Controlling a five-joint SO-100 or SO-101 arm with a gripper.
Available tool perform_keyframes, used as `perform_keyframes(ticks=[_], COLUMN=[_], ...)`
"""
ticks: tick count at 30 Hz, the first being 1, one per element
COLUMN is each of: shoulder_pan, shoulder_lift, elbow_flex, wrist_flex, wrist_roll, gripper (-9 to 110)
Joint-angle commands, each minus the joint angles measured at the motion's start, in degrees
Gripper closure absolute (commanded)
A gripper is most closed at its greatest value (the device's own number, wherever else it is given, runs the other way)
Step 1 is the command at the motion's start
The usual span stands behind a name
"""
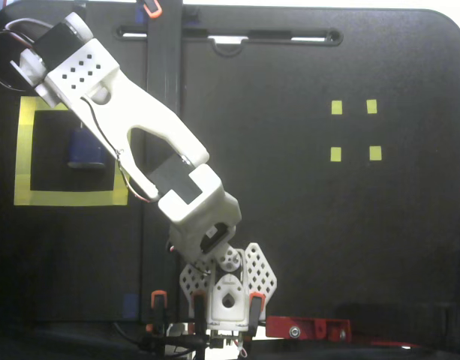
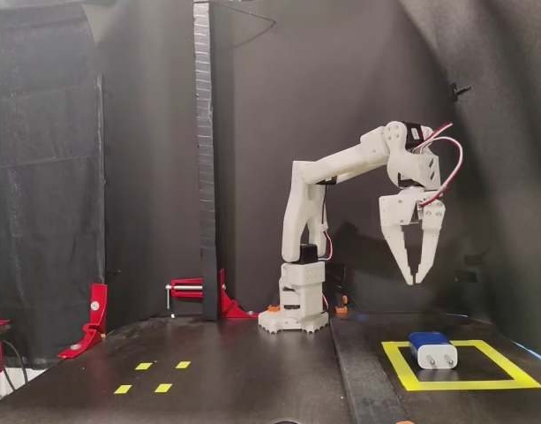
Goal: Grasp the block and place it in the designated area.
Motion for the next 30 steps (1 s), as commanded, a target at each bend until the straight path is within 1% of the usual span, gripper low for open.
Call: perform_keyframes(ticks=[1,4,7,18,23,30], shoulder_pan=[1.0,1.9,2.7,6.6,13.0,25.4], shoulder_lift=[3.2,3.2,3.2,3.3,3.8,4.7], elbow_flex=[-0.3,-0.2,-0.2,-0.2,-0.1,-0.1], wrist_flex=[1.1,2.6,2.7,1.5,0.9,-0.8], wrist_roll=[9.7,18.1,21.9,21.8,21.4,19.2], gripper=[102,102,102,102,102,102])
